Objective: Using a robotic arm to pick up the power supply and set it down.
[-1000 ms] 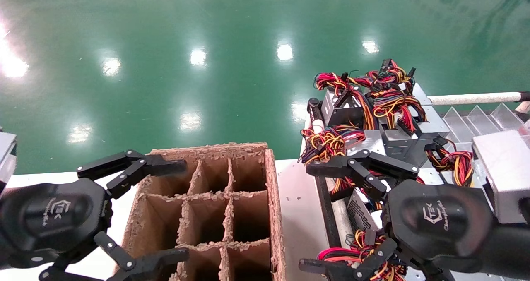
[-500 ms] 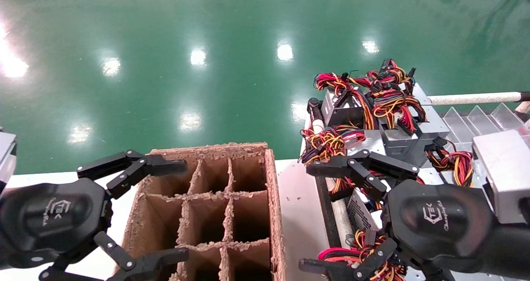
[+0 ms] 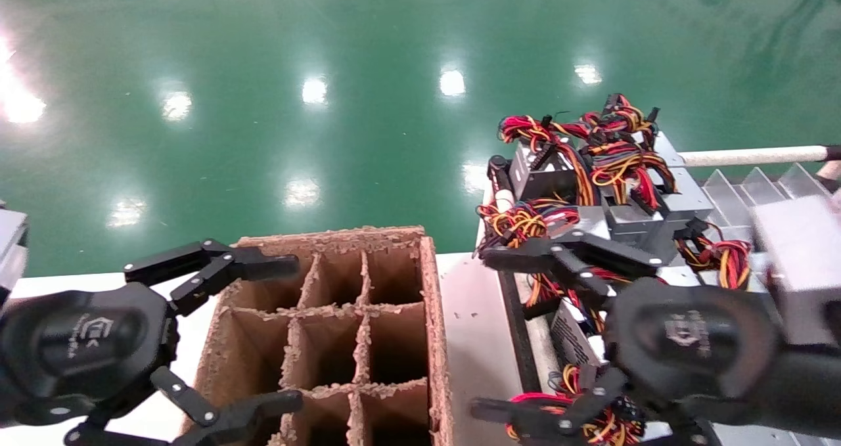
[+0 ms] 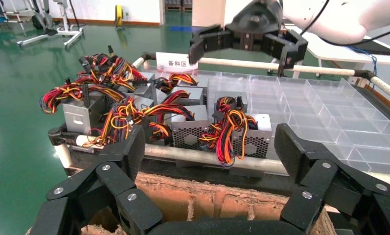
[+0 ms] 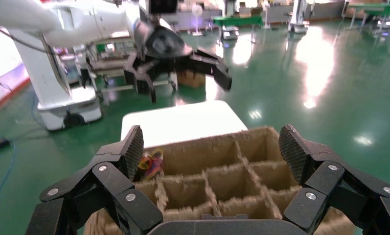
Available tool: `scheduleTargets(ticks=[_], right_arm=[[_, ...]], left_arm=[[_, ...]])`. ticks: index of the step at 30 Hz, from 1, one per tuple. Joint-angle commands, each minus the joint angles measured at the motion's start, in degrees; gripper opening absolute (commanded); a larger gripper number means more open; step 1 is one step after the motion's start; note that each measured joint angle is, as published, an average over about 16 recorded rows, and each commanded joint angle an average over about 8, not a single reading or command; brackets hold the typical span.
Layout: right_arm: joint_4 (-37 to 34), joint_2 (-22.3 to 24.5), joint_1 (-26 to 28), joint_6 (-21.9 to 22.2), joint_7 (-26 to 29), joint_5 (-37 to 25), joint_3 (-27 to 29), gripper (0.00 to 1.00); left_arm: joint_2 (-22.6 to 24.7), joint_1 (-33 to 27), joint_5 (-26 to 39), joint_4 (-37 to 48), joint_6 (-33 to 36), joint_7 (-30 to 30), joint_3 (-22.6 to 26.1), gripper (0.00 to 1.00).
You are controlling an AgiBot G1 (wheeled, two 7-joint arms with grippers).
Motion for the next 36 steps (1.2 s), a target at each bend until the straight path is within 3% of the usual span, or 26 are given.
scheduleTargets(ticks=[1, 15, 26, 36], right_arm=[[0.18, -0.65, -0.17, 0.47, 0.28, -0.19, -0.38, 1.00], [-3.64, -11.48, 2.17, -1.20, 0.44, -7.99, -8.61, 1.00], [-11.22, -21.06, 4.27, -4.58, -5.00, -12.57, -14.45, 1.00], [-19.43, -27.95, 7.58, -4.68, -11.66, -16.78, -19.17, 1.00]], left_arm=[[0.00, 0.00, 0.00, 0.00, 0.00, 0.00, 0.00, 0.00], [0.00, 0.00, 0.00, 0.00, 0.00, 0.00, 0.00, 0.00], [0.00, 0.00, 0.00, 0.00, 0.00, 0.00, 0.00, 0.00], [0.00, 0.00, 0.00, 0.00, 0.00, 0.00, 0.00, 0.00]])
